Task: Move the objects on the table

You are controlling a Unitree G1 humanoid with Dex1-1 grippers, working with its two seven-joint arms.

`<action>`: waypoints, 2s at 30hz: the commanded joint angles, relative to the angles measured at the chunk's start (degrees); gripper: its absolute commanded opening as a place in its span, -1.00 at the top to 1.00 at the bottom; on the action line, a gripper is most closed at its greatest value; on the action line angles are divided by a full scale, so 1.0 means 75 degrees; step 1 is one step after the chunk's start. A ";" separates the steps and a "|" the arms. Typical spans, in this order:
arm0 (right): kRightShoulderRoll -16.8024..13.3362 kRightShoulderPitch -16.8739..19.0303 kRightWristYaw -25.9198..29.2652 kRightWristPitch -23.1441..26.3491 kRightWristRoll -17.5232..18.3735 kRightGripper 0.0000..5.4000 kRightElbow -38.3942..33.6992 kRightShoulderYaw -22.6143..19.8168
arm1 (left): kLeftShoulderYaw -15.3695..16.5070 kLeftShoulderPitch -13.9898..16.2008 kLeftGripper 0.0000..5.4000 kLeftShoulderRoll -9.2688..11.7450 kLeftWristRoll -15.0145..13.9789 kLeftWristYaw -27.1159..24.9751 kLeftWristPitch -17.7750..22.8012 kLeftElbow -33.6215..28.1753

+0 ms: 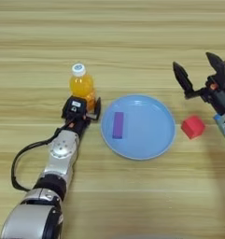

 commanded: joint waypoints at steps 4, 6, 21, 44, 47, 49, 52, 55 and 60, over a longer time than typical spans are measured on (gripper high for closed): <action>0.0172 0.0086 -0.0171 -0.0004 -0.0535 -1.00 0.0187 0.0500 | -0.0050 0.0040 -0.84 -0.0062 0.0031 0.0082 0.0029 0.0019; 0.0251 0.0122 -0.0268 0.0048 -0.0752 -1.00 0.0302 0.0709 | -0.0061 0.0052 -0.90 -0.0073 0.0050 0.0120 0.0012 -0.0002; 0.0786 0.0078 -0.0677 0.1109 -0.1442 -1.00 0.0291 0.1713 | -0.0037 0.0268 -1.00 -0.0126 0.0000 0.0577 0.0079 -0.0313; 0.1328 0.0418 -0.0371 0.1337 -0.1439 -1.00 0.0702 0.2615 | -0.0035 0.0872 -1.00 -0.0401 0.0046 0.0967 -0.0189 -0.1205; 0.1435 0.0396 -0.0368 0.1399 -0.1490 -1.00 0.0894 0.2747 | -0.0050 0.0868 -1.00 -0.0412 0.0069 0.0992 -0.0178 -0.1207; 0.1501 0.0357 -0.0366 0.1375 -0.1532 -1.00 0.1074 0.2818 | -0.0056 0.0863 -1.00 -0.0417 0.0077 0.1007 -0.0171 -0.1198; 0.1563 0.0296 -0.0381 0.1299 -0.1611 -1.00 0.1369 0.2870 | -0.0065 0.0860 -1.00 -0.0424 0.0074 0.1025 -0.0166 -0.1187; 0.1631 0.0288 -0.0359 0.1244 -0.1673 -1.00 0.1553 0.2937 | -0.0084 0.0863 -1.00 -0.0428 0.0079 0.1041 -0.0159 -0.1194; 0.1751 0.0265 -0.0361 0.1189 -0.1763 -1.00 0.1727 0.3075 | -0.0113 0.0871 -1.00 -0.0423 0.0073 0.1058 -0.0159 -0.1207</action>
